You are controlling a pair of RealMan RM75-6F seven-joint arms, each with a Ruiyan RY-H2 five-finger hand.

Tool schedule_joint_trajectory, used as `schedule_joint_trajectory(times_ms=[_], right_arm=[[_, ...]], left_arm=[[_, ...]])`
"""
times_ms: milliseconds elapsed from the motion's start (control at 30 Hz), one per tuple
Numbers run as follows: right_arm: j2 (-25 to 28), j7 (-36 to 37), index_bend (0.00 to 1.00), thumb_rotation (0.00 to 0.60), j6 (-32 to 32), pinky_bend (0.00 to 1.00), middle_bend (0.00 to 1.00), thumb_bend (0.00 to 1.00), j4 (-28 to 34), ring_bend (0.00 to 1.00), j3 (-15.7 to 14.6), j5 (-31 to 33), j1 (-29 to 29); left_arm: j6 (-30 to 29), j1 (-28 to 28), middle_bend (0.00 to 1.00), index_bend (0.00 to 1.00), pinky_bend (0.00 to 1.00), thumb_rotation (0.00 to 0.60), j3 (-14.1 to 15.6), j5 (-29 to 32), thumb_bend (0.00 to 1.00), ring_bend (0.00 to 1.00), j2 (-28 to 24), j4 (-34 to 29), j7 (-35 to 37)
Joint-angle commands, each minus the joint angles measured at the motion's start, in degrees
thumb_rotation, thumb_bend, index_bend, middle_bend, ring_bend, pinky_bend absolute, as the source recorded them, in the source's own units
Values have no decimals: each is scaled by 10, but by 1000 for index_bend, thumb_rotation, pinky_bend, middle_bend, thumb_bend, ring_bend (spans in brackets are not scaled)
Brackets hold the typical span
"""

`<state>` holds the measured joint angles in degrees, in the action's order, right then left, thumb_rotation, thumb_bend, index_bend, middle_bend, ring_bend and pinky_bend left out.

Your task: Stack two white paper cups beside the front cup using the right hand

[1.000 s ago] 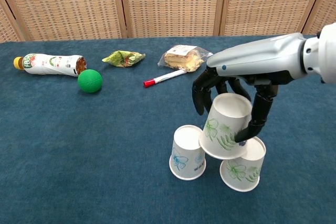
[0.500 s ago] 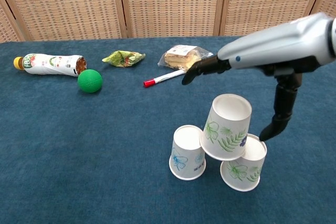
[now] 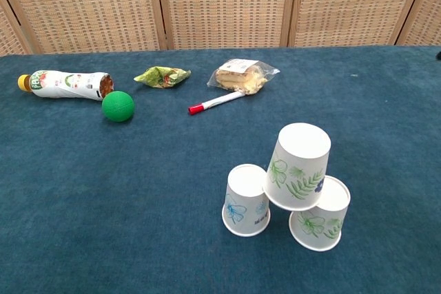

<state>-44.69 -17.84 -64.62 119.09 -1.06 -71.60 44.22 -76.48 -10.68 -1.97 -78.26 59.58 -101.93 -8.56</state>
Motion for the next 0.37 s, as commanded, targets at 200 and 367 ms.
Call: schedule_joint_trajectory(times_ms=[200,367], right_arm=[[-134,256,32,600,-179,0,0,0,-325,0,-25,-102,-187],[-178,274,19,600,-213,0,0,0,-362,0,-40,-117,-240]], left_arm=[[-25,9,0,0,0,600,4,-29,0,0,16,6,7],[-37,13,0,0,0,600,5,-40,0,0,21,10,-2]])
